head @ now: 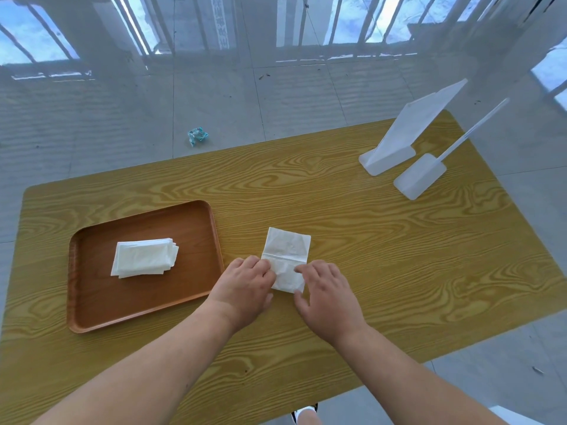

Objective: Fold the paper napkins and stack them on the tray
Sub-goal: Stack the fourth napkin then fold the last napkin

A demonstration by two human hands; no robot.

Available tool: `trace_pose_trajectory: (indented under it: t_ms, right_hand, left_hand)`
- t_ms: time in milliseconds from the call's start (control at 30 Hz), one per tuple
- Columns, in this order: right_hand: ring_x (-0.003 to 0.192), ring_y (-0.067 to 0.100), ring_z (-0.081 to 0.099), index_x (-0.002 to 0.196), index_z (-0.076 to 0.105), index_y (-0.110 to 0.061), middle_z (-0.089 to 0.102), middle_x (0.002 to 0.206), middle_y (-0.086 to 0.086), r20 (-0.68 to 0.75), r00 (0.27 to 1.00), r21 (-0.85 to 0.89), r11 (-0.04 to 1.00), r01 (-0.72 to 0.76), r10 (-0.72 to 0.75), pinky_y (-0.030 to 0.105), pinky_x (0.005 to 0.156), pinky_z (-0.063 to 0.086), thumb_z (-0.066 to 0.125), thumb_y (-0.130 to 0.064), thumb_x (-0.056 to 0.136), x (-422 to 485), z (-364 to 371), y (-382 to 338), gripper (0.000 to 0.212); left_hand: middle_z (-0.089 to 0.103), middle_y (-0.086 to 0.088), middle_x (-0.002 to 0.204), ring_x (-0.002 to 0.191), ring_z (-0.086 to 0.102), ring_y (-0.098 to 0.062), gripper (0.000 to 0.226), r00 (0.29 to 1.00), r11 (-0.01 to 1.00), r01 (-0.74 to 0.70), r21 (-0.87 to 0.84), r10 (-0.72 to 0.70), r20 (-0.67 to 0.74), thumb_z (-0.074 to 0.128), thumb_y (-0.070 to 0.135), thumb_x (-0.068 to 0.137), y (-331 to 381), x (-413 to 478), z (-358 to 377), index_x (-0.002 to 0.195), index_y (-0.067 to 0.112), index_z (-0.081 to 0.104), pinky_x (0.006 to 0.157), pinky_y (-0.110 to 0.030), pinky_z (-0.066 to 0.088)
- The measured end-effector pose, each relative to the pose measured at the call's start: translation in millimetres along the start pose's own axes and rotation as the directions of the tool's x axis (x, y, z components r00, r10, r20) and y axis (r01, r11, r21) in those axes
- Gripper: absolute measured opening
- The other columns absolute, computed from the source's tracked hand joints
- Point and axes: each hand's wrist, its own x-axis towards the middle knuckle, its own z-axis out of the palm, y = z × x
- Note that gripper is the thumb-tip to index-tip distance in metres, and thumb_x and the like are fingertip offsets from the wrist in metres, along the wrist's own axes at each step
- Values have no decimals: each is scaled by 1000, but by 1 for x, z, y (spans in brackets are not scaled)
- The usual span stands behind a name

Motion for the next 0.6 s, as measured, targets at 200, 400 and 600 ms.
trace_pose_trajectory:
  t_ms: [200,400,600]
  right_hand:
    - [124,22,44,146,43,-27,50,134,-3,156,987,-92,996,-10,24,36,106,41,58,-45,91,-2,7,1,60]
    - [96,21,50,100,63,-23,59,96,-3,217,974,12,998,-62,57,36,84,45,53,-28,92,11,-3,-5,14]
    - [105,22,51,116,58,-21,59,110,-1,-41,959,223,938,-265,281,38,89,46,56,-33,97,21,-4,-11,22]
  left_hand:
    - [62,1,85,81,56,-24,13,1000,1000,10,-6,-10,-9,56,28,91,0,10,2,83,19,62,72,-39,48]
    - [59,11,91,90,54,-17,29,984,920,152,-361,-176,-35,45,51,85,-4,-8,-1,91,26,59,81,-36,46]
    - [50,1,122,109,48,-20,65,899,828,342,-443,-426,-101,56,66,85,-13,-14,0,130,20,44,93,-40,48]
